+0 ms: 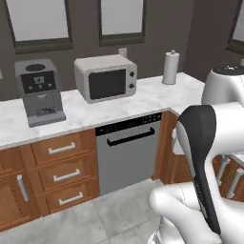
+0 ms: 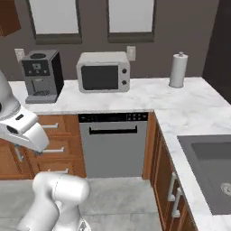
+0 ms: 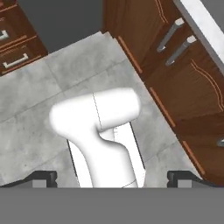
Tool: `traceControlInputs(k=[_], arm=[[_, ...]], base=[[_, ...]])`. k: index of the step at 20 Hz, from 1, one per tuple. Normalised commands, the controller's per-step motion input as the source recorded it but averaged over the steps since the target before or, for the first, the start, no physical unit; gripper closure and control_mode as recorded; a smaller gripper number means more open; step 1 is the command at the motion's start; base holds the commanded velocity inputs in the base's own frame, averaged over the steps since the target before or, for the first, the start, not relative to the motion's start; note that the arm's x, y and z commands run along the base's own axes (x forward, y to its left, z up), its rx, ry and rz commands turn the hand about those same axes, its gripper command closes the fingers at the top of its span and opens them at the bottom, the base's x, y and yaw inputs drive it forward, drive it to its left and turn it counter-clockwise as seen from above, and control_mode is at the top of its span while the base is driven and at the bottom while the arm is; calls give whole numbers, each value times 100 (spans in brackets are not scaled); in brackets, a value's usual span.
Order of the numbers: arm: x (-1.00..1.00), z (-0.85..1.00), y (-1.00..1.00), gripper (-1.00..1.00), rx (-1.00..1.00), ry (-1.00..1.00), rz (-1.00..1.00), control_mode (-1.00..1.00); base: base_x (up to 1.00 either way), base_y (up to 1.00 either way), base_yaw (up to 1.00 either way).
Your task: Retrieve the butter from the fridge and place it on a plate on the dining table. Then retrieve the butter knife by the fridge and place it near the plate.
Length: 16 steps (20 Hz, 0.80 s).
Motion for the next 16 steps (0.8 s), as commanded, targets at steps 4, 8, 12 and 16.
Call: traceControlInputs(k=[4,8,12,16], arm=[[0,0,0,-100,0,0,0,100],[0,0,0,-100,0,0,0,100],[0,0,0,-100,0,0,0,100],[0,0,0,-100,0,0,0,100]], base=[[2,32,49],[0,49,31],[0,52,24],[32,47,41]])
